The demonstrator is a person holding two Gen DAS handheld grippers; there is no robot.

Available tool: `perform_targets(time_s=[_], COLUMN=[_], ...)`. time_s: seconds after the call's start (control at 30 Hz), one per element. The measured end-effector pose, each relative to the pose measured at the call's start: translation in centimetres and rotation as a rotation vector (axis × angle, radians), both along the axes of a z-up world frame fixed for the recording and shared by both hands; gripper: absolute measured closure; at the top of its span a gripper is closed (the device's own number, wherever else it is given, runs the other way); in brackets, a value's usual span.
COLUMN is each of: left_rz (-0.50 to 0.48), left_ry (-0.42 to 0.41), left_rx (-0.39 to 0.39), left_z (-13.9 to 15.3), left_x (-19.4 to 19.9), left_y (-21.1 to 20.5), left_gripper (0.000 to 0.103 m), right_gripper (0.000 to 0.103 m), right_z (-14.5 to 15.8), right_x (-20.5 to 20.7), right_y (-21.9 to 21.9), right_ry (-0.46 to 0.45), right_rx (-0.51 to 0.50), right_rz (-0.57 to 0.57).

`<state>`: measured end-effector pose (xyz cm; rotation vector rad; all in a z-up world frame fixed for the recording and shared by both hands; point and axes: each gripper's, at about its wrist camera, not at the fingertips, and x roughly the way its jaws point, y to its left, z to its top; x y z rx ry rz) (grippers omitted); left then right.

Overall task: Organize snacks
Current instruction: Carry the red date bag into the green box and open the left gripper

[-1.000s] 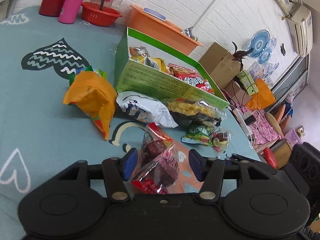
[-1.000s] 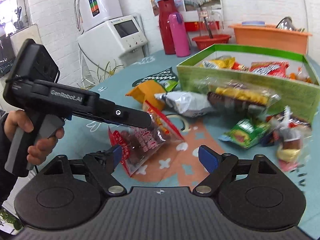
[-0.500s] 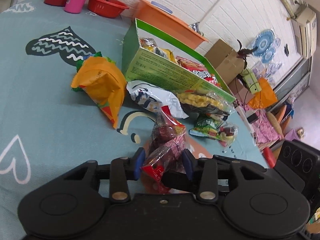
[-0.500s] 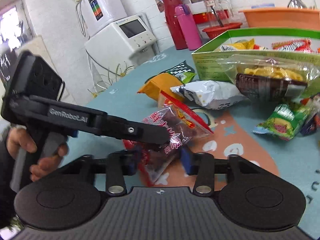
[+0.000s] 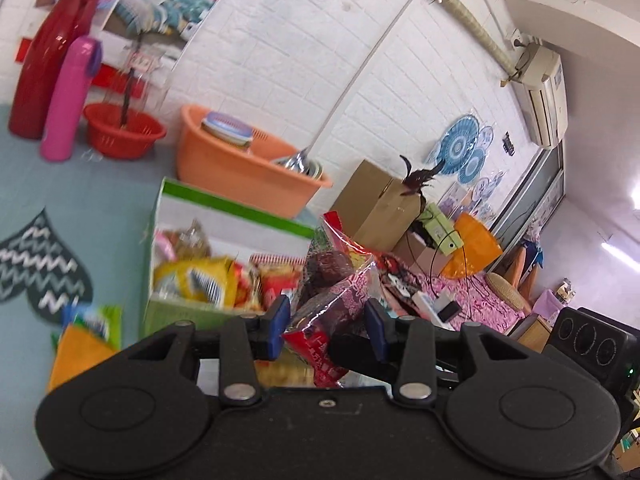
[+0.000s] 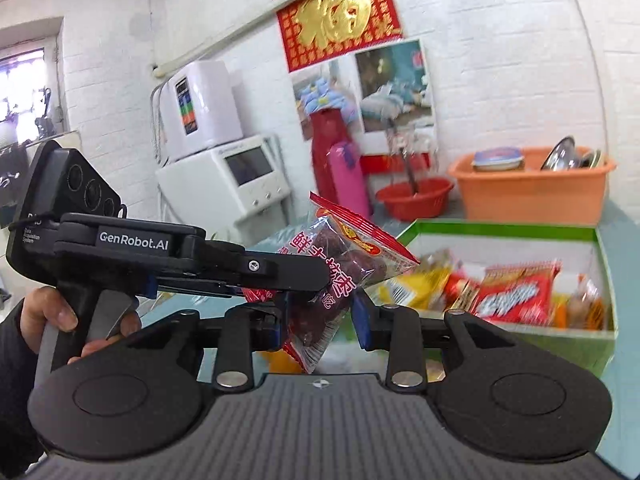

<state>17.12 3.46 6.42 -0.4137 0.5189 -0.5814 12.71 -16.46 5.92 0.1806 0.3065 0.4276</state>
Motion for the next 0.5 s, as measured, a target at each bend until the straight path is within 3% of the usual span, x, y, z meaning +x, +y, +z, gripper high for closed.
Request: perform_targets(time_s=[0.2,0.5], left_rz=[0.006,0.010], left_ry=[-0.017,0.039], left_rx=[-0.013,-0.005], left_z=[0.2,-1.6], left_x=[5.0,11.2], left_y=[-1.0,-1.6], left_gripper=[0.050,0.047], right_gripper=[0.046,0.046], right_z=[0.8,-0.4], right_x=[3.8,8.6], right_y=[-2.2,-4.1], right_ry=[-0.026,0.008], right_rx=[-0.005,-0.013], right_rz=[-0.055,-0.100])
